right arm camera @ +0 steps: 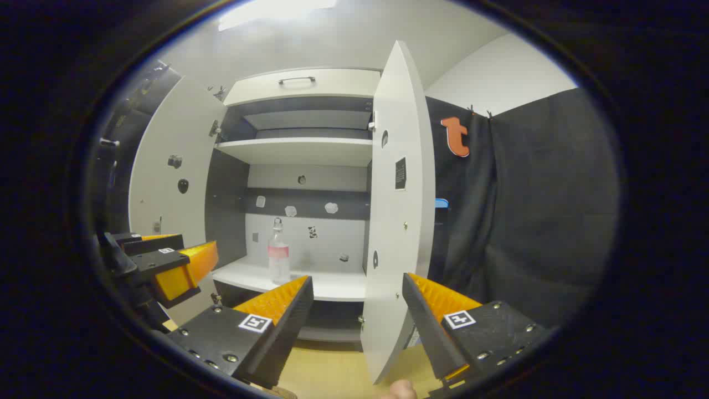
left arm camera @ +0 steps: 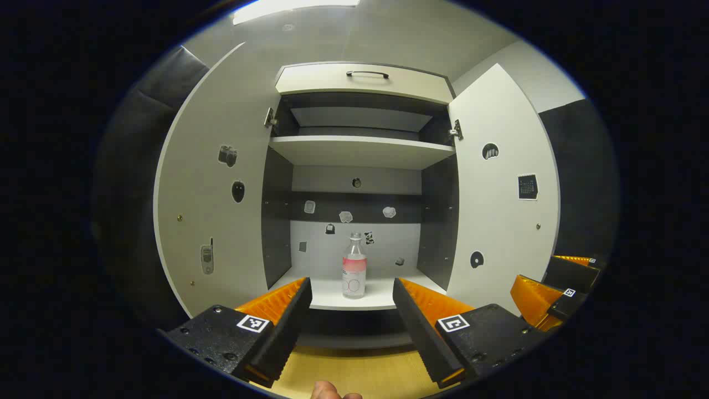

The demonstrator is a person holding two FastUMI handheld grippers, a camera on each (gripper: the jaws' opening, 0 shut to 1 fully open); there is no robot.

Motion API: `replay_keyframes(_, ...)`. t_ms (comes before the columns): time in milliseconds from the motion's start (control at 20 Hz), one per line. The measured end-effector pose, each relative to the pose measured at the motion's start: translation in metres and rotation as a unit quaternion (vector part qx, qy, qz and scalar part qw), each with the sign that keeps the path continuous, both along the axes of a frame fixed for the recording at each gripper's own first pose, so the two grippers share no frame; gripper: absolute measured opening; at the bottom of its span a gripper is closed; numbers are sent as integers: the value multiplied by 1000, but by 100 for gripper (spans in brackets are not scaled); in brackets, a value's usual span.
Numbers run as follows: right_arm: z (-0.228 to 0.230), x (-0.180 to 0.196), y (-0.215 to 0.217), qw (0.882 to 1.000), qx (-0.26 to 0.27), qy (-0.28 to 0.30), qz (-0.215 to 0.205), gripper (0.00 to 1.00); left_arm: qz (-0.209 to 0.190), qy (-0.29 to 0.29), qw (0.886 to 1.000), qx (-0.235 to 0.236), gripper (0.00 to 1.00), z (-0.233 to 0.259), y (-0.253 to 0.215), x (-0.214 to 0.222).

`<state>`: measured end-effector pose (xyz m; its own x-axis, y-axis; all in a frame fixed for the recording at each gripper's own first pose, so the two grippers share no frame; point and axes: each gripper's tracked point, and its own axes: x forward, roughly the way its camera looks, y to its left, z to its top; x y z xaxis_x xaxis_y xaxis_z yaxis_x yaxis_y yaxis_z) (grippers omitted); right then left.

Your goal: Grasp the bottle in the cabinet with the left hand and place it on the coaster, then close the right door with the right hand and the left door with the left hand.

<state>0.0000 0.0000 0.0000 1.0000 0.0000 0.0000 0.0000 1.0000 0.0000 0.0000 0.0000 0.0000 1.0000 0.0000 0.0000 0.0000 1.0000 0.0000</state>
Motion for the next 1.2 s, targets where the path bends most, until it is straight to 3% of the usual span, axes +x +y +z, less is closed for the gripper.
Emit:
replay_keyframes(50,1,-1,-2,1000,3,0,1,97,-1,2,1000,0,95,0,-2,-1)
replay_keyframes(800,8,-5,-15,1000,10,-9,13,97,14,12,1000,5,95,-5,-8,-2)
replay_keyframes(1200,4,-12,-35,1000,-4,-5,-14,97,34,35,999,19,95,-18,9,64)
